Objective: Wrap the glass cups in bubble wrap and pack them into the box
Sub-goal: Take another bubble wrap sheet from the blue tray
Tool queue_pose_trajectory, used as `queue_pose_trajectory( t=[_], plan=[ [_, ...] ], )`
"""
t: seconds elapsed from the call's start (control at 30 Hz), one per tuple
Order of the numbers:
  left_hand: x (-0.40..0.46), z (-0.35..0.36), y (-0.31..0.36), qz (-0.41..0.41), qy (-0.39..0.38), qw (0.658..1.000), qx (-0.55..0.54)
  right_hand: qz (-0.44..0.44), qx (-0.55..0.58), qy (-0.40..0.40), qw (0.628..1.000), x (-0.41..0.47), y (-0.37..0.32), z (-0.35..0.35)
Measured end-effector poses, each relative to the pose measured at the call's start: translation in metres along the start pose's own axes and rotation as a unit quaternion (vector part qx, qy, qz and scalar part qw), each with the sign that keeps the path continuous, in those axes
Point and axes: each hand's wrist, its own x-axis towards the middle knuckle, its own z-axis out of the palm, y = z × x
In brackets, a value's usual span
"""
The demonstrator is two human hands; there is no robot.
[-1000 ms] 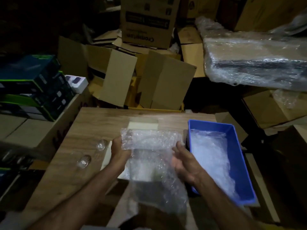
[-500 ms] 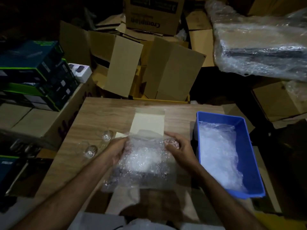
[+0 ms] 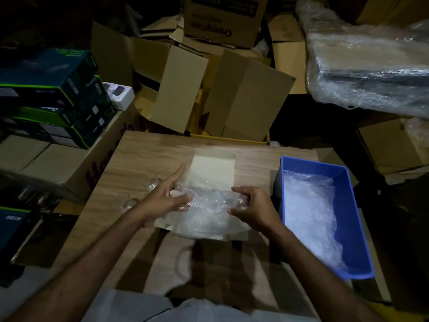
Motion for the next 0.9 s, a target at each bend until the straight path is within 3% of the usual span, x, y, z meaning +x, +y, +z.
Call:
queue_pose_trajectory(
  t=[0.2, 0.27, 0.4, 0.47, 0.53, 0.63, 0.7, 0.8, 0.9],
  plan=[
    [-0.009, -0.018, -0.007, -0.036, -0.088, 0.995, -0.031, 0.008, 0.034, 0.021, 0.999, -0.002, 0.007, -0.002],
    [-0.011, -0.017, -0.007, -0.034, -0.090, 0.994, 0.052, 0.009, 0.030, 0.025, 0.999, 0.001, 0.009, -0.002],
    [-0.005, -0.012, -0.006, 0.013, 0.017, 0.959, 0.283, 0.006, -0.081, -0.018, 0.997, 0.009, 0.009, -0.007],
    [-0.002, -0.023, -0.007, 0.053, 0.024, 0.948, 0.312, -0.019, -0.068, -0.060, 0.996, 0.008, 0.006, -0.016],
    [-0.007, -0.029, 0.004, 0.052, 0.025, 0.963, 0.263, -0.039, 0.000, -0.100, 0.994, 0.007, 0.001, -0.029],
    [-0.015, -0.023, 0.012, 0.018, 0.031, 0.998, 0.051, 0.027, 0.151, -0.165, 0.974, 0.001, -0.007, -0.037],
    [-0.014, -0.019, 0.003, -0.014, 0.011, 1.000, -0.008, 0.077, 0.202, -0.131, 0.967, 0.001, -0.004, -0.027],
    [-0.006, -0.016, -0.023, -0.049, -0.012, 0.998, 0.046, 0.134, 0.257, -0.041, 0.956, 0.005, 0.000, -0.001],
    [0.004, -0.009, -0.045, -0.038, 0.051, 0.997, 0.031, 0.167, 0.291, 0.017, 0.942, 0.008, 0.018, 0.022]
  ],
)
